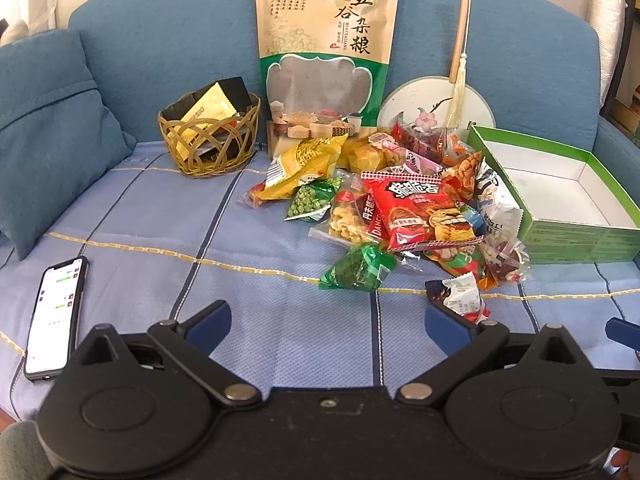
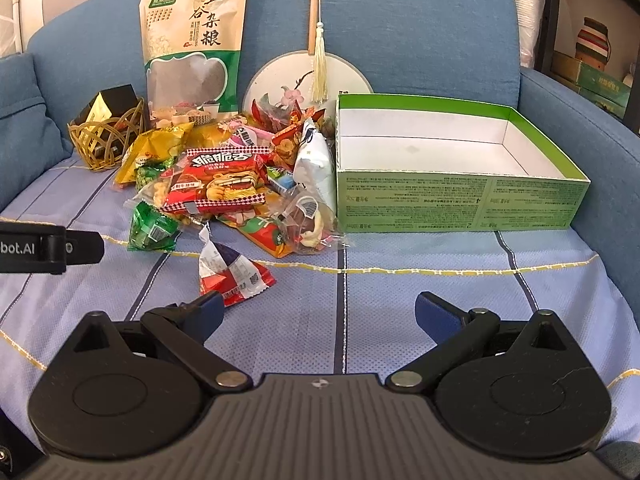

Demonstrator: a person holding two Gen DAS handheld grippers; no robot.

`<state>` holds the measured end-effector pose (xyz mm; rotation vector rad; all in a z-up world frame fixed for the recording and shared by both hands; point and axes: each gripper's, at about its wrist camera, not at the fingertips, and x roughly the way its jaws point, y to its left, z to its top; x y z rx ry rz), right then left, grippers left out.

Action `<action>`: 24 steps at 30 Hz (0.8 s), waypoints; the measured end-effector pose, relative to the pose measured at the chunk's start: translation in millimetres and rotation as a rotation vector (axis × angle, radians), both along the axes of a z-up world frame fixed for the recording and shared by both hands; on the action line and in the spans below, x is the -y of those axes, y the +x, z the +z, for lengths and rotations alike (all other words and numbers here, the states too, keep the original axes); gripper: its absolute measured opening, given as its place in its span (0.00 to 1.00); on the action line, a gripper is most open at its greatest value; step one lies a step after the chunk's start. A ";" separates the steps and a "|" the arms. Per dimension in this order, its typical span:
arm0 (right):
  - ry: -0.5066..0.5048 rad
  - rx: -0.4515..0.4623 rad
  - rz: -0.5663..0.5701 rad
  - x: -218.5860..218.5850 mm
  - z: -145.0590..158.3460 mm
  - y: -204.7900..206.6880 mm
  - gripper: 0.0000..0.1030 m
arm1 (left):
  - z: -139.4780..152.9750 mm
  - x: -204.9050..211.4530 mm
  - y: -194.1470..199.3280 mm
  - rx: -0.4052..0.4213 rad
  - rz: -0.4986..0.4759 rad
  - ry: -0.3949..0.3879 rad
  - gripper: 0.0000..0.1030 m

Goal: Organize snacks

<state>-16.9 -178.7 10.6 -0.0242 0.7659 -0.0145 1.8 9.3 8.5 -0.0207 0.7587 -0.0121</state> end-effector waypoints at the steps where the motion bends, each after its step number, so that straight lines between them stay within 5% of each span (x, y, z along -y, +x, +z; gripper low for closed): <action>1: 0.000 0.001 0.000 0.0 0.0 -0.2 1.00 | -0.1 -0.4 0.3 0.000 -0.001 -0.002 1.00; 24: 0.013 -0.005 0.082 -11.2 -8.9 3.1 1.00 | -6.0 -3.1 7.7 -0.019 0.010 -0.006 1.00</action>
